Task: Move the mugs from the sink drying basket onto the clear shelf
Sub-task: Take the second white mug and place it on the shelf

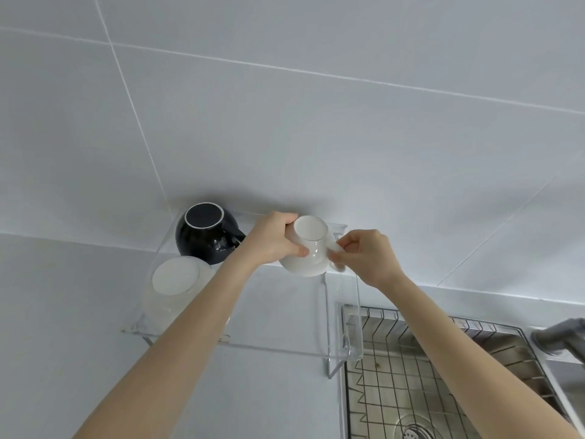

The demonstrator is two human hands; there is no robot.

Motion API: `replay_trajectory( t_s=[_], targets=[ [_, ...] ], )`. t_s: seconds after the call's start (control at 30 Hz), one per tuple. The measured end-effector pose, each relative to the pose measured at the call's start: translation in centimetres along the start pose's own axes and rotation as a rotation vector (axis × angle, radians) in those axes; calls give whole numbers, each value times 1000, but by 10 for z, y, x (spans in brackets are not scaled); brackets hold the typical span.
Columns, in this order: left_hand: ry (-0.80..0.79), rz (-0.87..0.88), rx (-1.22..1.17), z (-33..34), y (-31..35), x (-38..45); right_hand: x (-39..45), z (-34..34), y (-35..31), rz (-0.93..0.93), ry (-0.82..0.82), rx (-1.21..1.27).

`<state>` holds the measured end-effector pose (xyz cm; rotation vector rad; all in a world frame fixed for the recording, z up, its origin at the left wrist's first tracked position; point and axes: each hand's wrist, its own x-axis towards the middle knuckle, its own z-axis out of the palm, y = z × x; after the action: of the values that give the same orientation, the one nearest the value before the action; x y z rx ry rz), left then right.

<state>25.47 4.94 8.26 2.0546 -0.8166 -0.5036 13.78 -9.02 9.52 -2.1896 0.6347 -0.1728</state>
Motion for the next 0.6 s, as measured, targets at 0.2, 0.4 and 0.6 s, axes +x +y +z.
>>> replay_trajectory(
  t_s=[0.2,0.4,0.6],
  targets=[
    [-2,6,20,1,0,-2,0,3,0,-15,17,-31],
    [-20,0,39,-1,1,-4,-1,2,-1,-12,14,-56],
    [-54,-4,77,-3,6,-9,-4,6,-2,-50,16,-119]
  ],
)
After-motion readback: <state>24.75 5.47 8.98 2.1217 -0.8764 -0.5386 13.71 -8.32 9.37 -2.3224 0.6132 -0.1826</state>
